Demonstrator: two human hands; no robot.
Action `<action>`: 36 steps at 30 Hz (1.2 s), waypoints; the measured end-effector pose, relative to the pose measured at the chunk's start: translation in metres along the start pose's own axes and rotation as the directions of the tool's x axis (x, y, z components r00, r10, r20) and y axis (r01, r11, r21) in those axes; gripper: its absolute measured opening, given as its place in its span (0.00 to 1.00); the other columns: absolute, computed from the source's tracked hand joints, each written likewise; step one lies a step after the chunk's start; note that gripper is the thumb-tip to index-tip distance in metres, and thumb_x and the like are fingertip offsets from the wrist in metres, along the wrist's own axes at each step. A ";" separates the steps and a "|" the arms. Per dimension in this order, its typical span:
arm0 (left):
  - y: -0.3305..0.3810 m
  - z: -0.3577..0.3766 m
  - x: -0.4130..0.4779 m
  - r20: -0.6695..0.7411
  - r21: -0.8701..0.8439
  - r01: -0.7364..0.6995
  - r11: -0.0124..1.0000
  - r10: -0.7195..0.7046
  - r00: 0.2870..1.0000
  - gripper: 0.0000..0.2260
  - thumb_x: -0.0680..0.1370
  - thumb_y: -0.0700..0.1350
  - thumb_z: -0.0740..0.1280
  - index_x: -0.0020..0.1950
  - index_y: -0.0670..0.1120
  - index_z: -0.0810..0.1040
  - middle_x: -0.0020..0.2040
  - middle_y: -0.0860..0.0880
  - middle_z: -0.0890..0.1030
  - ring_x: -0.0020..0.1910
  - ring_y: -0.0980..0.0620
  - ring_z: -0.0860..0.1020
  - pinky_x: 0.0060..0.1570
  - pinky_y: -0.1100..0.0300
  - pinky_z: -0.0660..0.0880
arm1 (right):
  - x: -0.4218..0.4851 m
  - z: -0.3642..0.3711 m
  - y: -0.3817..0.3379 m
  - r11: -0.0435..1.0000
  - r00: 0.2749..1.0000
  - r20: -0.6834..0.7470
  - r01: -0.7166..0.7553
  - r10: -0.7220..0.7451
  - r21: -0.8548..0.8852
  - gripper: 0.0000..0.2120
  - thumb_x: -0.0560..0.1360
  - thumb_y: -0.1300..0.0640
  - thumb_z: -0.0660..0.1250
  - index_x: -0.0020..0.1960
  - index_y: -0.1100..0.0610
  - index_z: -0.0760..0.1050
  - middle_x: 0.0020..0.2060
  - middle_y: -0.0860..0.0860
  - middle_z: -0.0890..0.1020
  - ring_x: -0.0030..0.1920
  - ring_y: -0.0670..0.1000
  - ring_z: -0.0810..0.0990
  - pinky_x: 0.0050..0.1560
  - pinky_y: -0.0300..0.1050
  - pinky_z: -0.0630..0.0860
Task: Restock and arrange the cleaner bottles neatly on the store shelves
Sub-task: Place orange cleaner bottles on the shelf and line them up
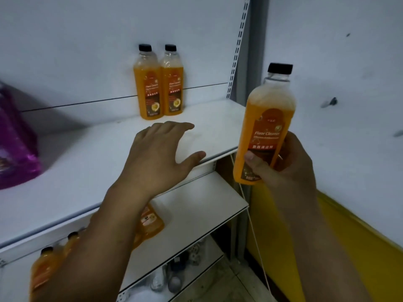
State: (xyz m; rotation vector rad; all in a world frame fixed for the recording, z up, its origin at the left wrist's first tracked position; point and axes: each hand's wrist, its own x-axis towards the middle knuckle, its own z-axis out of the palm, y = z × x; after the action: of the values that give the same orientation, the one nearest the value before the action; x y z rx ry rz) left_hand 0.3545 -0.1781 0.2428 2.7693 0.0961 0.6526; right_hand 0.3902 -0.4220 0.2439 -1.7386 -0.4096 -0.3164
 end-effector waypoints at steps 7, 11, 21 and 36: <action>-0.006 0.021 0.043 0.000 0.061 0.119 0.991 -0.120 0.993 0.30 0.79 0.72 0.58 0.78 0.61 0.67 0.77 0.57 0.72 0.76 0.52 0.69 0.74 0.47 0.65 | 0.095 0.018 0.025 0.999 0.998 0.053 0.032 -0.032 0.014 0.31 0.68 0.43 0.81 0.67 0.50 0.76 0.56 0.43 0.85 0.56 0.40 0.84 0.54 0.39 0.82; -0.008 0.018 0.057 -0.028 0.141 0.209 0.968 -0.207 0.978 0.31 0.78 0.73 0.57 0.78 0.61 0.66 0.77 0.56 0.72 0.75 0.50 0.70 0.73 0.45 0.67 | 0.159 0.038 0.040 0.997 0.982 0.173 0.065 -0.070 0.033 0.32 0.69 0.44 0.81 0.69 0.47 0.74 0.61 0.43 0.83 0.61 0.44 0.82 0.63 0.53 0.81; -0.012 0.046 0.077 0.043 0.277 0.464 0.841 -0.493 0.869 0.31 0.79 0.73 0.57 0.78 0.61 0.66 0.77 0.58 0.71 0.74 0.53 0.69 0.71 0.49 0.69 | 0.296 0.120 0.055 0.963 0.887 0.416 0.103 -0.202 0.248 0.29 0.73 0.50 0.80 0.70 0.50 0.74 0.62 0.45 0.84 0.62 0.46 0.83 0.64 0.55 0.81; -0.028 0.056 0.077 0.027 0.318 0.464 0.827 -0.497 0.867 0.28 0.80 0.71 0.55 0.75 0.59 0.71 0.73 0.58 0.72 0.71 0.54 0.70 0.66 0.52 0.72 | 0.314 0.176 0.110 0.987 0.886 0.440 0.107 -0.148 0.117 0.30 0.71 0.47 0.80 0.70 0.49 0.75 0.63 0.48 0.82 0.64 0.50 0.80 0.65 0.56 0.79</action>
State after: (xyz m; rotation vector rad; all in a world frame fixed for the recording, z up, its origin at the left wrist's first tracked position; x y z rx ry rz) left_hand 0.4482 -0.1560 0.2196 2.8715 0.9150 0.3714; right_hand 0.7180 -0.2378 0.2452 -1.6927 -0.8639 0.0184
